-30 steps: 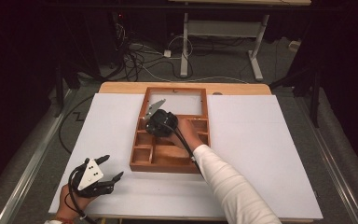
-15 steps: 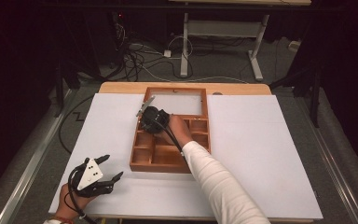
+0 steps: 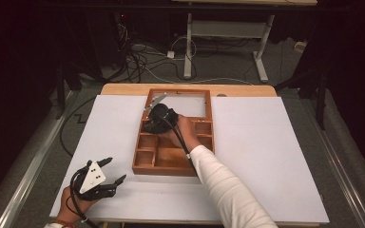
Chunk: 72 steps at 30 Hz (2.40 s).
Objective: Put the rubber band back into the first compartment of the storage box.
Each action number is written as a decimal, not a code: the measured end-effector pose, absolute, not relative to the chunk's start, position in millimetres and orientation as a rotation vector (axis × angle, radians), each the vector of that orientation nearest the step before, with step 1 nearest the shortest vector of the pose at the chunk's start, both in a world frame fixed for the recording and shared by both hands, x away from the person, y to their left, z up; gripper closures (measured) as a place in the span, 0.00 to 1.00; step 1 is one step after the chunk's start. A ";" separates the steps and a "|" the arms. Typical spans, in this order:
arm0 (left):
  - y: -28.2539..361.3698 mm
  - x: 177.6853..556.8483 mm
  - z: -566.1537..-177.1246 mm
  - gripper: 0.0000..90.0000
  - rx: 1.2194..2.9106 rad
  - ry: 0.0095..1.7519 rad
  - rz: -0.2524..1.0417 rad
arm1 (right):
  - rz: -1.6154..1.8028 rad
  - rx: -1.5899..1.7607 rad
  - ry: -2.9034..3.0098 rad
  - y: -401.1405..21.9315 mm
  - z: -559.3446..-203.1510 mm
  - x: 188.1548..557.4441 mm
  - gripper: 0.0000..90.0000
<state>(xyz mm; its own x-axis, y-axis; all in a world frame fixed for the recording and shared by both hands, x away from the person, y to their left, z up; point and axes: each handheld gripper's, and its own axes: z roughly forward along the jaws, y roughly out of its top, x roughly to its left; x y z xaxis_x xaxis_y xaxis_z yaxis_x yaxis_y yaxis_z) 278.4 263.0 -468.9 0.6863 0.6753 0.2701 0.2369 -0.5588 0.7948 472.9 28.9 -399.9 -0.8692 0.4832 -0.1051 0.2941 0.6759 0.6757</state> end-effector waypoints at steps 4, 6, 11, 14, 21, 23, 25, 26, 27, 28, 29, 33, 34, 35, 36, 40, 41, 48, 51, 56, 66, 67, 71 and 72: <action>263.5 278.7 -469.3 0.28 2.131 0.702 0.728 | 0.986 0.670 2.584 15.5 -398.7 475.3 0.73; 263.4 279.1 -469.4 0.28 2.128 0.706 0.724 | 1.004 0.712 2.589 5.3 -400.8 477.1 0.72; 262.9 279.7 -469.9 0.28 2.130 0.708 0.721 | 1.037 0.767 2.612 -0.8 -409.0 477.5 0.70; 262.3 280.2 -469.8 0.28 2.133 0.707 0.719 | 1.014 0.763 2.589 3.4 -411.3 477.9 0.71; 261.3 281.3 -471.0 0.28 2.134 0.708 0.711 | 0.967 0.772 2.570 12.6 -421.7 479.7 0.78; 261.2 281.5 -470.7 0.28 2.134 0.705 0.712 | 0.966 0.774 2.559 14.1 -422.6 479.2 0.81; 260.9 281.1 -470.4 0.28 2.133 0.704 0.714 | 0.936 0.725 2.538 18.6 -422.2 476.9 0.88; 260.9 281.2 -470.4 0.28 2.134 0.703 0.716 | 0.929 0.699 2.538 20.4 -421.3 475.6 0.91; 261.0 281.3 -470.5 0.28 2.136 0.703 0.716 | 0.912 0.642 2.540 24.9 -420.2 472.4 0.93; 261.2 281.4 -470.7 0.28 2.136 0.704 0.716 | 0.904 0.622 2.546 26.9 -420.1 470.9 0.95; 261.4 281.7 -470.7 0.28 2.137 0.705 0.714 | 0.899 0.598 2.560 29.2 -420.1 469.4 0.95; 260.8 281.4 -470.7 0.28 2.138 0.703 0.714 | 0.916 0.594 2.586 35.1 -422.9 466.9 0.86; 260.8 281.4 -470.7 0.28 2.138 0.703 0.714 | 0.929 0.606 2.583 34.8 -422.7 467.5 0.82; 261.1 281.4 -470.6 0.28 2.140 0.702 0.716 | 0.948 0.623 2.590 33.9 -422.0 468.3 0.79; 261.1 281.4 -470.6 0.28 2.140 0.702 0.716 | 0.948 0.623 2.590 33.9 -422.0 468.3 0.79; 261.8 281.5 -471.0 0.28 2.136 0.708 0.714 | 1.044 0.643 2.521 26.7 -410.9 467.9 0.94; 261.7 281.5 -470.8 0.28 2.136 0.707 0.717 | 1.057 0.646 2.504 25.2 -408.8 469.3 0.99; 261.0 282.0 -471.3 0.28 2.137 0.703 0.710 | 1.013 0.683 2.478 27.0 -414.3 480.3 1.00; 261.2 282.1 -471.1 0.28 2.138 0.701 0.717 | 1.006 0.678 2.487 29.9 -418.3 480.9 1.00; 261.5 281.4 -470.9 0.28 2.132 0.702 0.715 | 0.959 0.703 2.521 35.9 -429.3 483.8 1.00; 261.6 281.1 -471.2 0.28 2.134 0.704 0.715 | 0.941 0.681 2.528 37.2 -429.6 480.6 0.99; 261.7 281.2 -471.4 0.28 2.133 0.706 0.714 | 0.959 0.686 2.516 34.6 -426.6 480.4 0.98; 261.4 281.2 -471.8 0.28 2.131 0.705 0.718 | 0.987 0.689 2.502 30.6 -421.4 478.4 0.98; 261.5 281.2 -471.8 0.28 2.126 0.707 0.718 | 0.996 0.690 2.501 29.2 -419.4 477.2 0.98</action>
<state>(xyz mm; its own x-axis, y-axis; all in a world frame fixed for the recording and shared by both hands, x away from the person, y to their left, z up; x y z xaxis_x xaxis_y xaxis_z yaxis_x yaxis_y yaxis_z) 281.2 261.5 -471.8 0.6872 0.6796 0.2567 0.2467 -0.5507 0.7974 477.2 29.2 -419.4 -0.8158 0.5593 -0.1471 0.3050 0.6322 0.7122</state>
